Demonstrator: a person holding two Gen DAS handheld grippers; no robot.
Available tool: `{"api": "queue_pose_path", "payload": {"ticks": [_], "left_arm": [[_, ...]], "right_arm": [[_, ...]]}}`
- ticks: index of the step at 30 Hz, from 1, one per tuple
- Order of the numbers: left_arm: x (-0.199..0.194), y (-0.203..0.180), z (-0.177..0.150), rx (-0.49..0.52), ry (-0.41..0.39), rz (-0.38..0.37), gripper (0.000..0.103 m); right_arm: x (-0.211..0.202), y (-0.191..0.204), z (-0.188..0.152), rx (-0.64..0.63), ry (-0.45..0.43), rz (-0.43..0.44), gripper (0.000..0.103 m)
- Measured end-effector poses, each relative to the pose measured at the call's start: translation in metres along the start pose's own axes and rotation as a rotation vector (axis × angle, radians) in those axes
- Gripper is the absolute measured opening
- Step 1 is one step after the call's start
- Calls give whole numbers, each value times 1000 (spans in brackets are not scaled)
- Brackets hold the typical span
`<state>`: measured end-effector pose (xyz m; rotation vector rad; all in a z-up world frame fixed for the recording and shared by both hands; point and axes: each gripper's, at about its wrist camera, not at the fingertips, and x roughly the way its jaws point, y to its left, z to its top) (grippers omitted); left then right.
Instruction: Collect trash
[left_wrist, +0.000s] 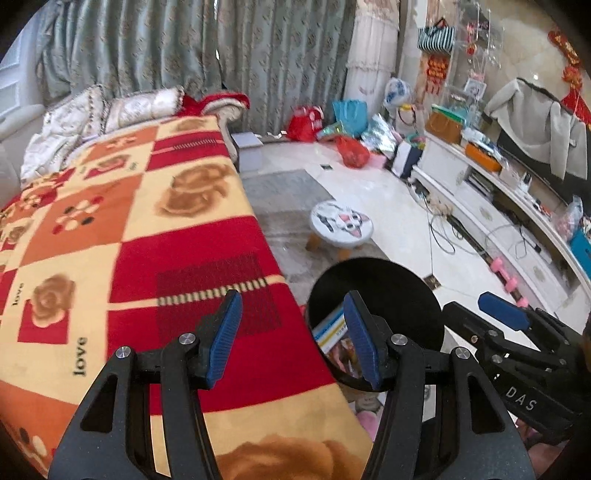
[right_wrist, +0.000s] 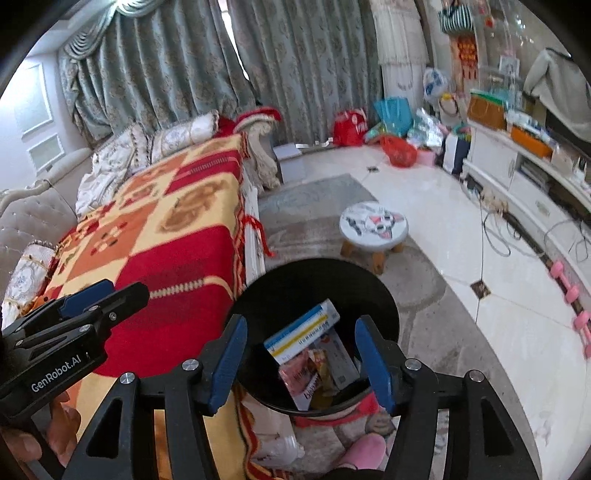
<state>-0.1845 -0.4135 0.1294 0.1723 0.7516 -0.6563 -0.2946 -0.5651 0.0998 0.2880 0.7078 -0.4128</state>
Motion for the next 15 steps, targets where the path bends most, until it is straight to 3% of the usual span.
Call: {"api": "queue_pose_path", "payload": {"ticks": [15], "left_arm": [[-62, 20, -2, 7, -149, 34, 56]], "right_arm": [[-45, 30, 7, -34, -159, -26, 63]]}}
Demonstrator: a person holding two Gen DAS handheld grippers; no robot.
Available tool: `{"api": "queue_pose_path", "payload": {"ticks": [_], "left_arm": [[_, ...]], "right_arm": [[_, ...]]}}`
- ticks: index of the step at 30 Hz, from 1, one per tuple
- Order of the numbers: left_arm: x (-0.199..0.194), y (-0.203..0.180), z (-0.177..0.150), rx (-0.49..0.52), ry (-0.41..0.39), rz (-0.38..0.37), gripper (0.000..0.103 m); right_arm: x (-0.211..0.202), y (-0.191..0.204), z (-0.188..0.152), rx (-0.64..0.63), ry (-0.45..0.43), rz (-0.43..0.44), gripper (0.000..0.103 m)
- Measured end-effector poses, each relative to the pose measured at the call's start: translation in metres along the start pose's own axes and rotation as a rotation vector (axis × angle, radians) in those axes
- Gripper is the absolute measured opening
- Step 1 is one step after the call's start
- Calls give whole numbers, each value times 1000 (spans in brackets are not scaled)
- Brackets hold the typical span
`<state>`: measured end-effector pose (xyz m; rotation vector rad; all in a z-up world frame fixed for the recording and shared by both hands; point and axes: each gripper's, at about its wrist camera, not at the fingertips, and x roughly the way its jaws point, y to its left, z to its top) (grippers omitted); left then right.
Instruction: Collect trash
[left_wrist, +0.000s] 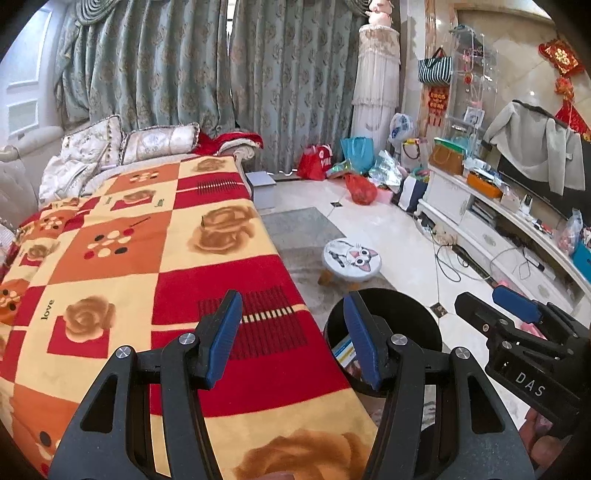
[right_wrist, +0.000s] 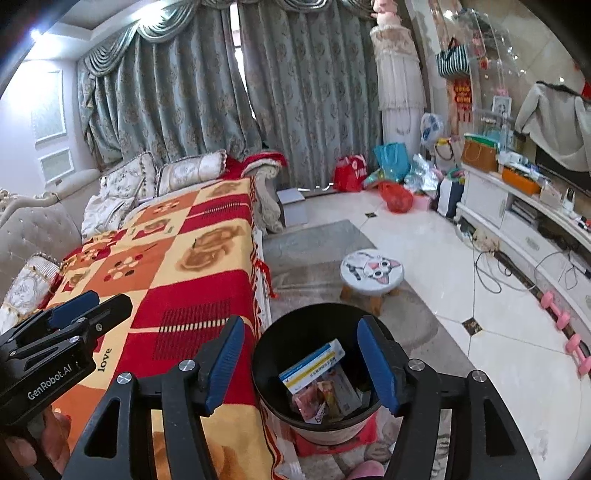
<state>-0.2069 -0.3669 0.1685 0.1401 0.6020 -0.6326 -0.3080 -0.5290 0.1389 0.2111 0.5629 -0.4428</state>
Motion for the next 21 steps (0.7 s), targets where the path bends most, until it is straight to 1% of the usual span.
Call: {"api": "queue_pose_path", "payload": {"ticks": [1, 8, 21], "left_arm": [[-2, 1, 0, -1, -3, -3, 56], [-9, 4, 2, -5, -21, -3, 56], [-14, 1, 2, 0, -37, -17, 56]], "right_arm": [[-2, 1, 1, -3, -5, -1, 65], [-10, 11, 2, -27, -29, -3, 66], [-11, 12, 2, -34, -29, -16, 68]]}}
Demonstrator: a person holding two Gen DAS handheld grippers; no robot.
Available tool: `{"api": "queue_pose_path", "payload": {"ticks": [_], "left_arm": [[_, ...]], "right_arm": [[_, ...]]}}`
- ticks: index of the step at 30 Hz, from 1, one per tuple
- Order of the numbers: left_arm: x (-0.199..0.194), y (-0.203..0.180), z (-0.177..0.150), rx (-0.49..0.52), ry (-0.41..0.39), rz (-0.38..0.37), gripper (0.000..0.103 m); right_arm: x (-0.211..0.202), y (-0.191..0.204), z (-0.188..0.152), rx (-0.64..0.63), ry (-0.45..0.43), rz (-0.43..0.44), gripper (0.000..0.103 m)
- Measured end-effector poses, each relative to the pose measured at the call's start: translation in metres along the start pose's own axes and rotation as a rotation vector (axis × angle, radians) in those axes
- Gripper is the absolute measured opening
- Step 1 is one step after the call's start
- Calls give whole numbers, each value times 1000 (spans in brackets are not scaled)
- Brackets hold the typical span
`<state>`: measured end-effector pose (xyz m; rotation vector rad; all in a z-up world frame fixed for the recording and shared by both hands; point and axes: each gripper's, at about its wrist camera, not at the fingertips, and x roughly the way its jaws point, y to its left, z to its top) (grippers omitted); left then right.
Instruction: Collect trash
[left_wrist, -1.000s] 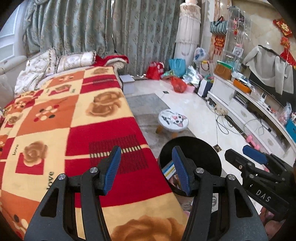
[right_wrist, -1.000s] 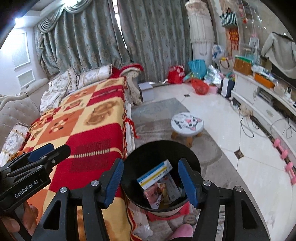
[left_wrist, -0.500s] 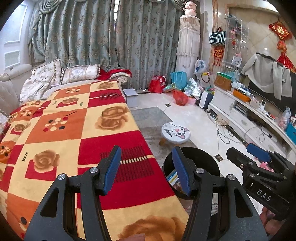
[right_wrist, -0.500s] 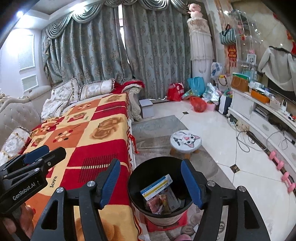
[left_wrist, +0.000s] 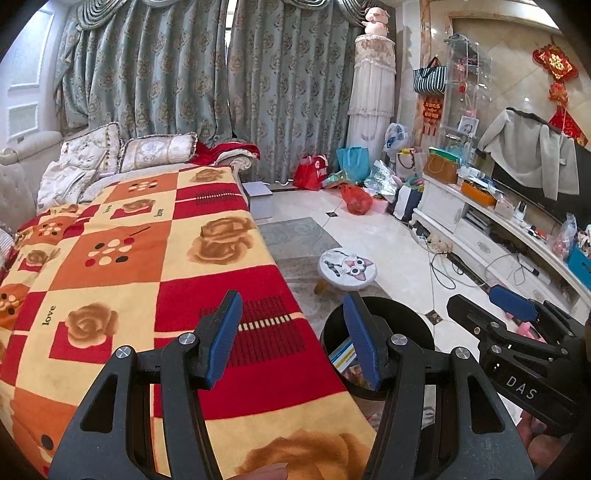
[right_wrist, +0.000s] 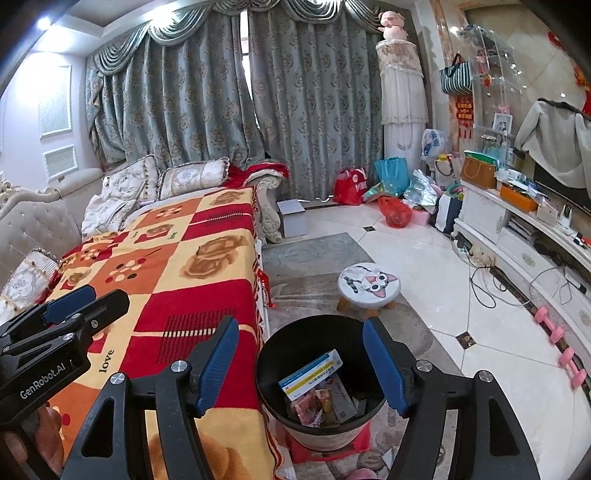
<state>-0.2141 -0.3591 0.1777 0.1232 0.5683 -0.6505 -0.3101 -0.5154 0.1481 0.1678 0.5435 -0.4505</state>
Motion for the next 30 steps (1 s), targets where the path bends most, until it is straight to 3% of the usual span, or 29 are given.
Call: {"api": "queue_pose_path", "payload": {"ticks": [30], "left_arm": [[9, 4, -7, -21, 25, -12, 56]], "right_arm": [[3, -4, -3, -4, 18, -10, 70]]}}
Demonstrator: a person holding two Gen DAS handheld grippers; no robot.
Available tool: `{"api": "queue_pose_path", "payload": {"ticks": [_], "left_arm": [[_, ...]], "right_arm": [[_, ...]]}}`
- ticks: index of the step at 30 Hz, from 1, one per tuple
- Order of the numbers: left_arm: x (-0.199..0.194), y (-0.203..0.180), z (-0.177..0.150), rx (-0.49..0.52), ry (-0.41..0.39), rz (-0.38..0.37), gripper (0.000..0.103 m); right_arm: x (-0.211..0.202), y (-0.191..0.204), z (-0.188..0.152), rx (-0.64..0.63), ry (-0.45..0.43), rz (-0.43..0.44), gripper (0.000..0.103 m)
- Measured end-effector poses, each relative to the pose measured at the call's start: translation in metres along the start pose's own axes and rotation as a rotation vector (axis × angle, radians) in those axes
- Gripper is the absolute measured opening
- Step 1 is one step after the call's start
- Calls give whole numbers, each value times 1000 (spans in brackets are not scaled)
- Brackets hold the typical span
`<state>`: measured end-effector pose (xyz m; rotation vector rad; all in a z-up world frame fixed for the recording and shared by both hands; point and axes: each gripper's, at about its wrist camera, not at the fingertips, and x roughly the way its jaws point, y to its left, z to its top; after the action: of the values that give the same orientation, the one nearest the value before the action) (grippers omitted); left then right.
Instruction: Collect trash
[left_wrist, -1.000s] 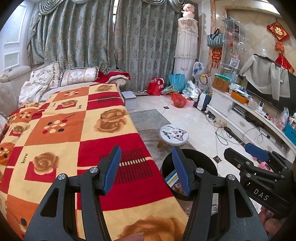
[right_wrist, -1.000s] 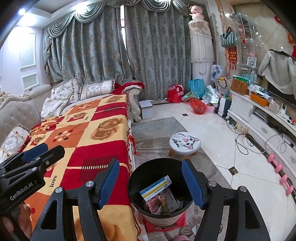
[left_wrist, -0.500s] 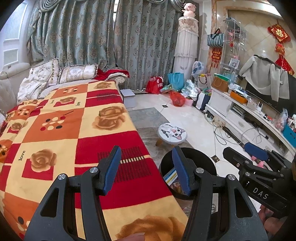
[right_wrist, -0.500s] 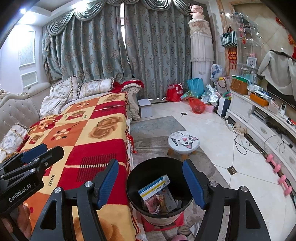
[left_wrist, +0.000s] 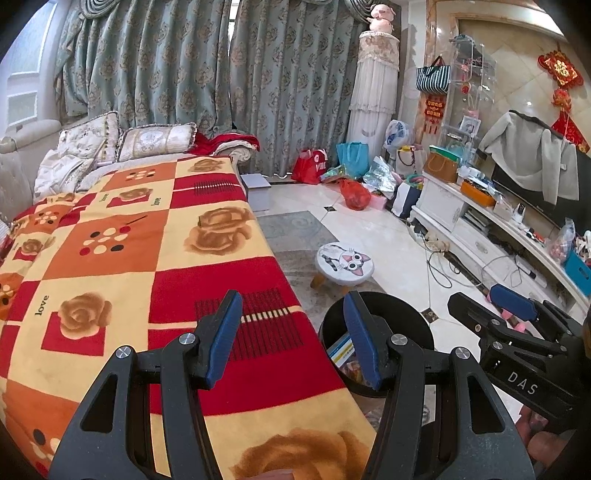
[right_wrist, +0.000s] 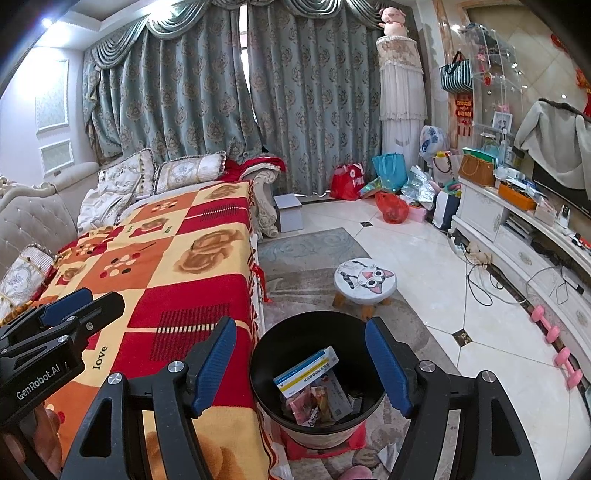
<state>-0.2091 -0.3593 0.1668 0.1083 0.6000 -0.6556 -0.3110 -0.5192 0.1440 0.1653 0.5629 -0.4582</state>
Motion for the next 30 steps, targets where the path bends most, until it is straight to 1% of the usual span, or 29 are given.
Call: {"api": "queue_pose_path", "payload": {"ticks": [30], "left_arm": [[4, -2, -6, -2, 5, 4, 56]], "right_arm": [[9, -13, -9, 6, 19, -4, 70]]}}
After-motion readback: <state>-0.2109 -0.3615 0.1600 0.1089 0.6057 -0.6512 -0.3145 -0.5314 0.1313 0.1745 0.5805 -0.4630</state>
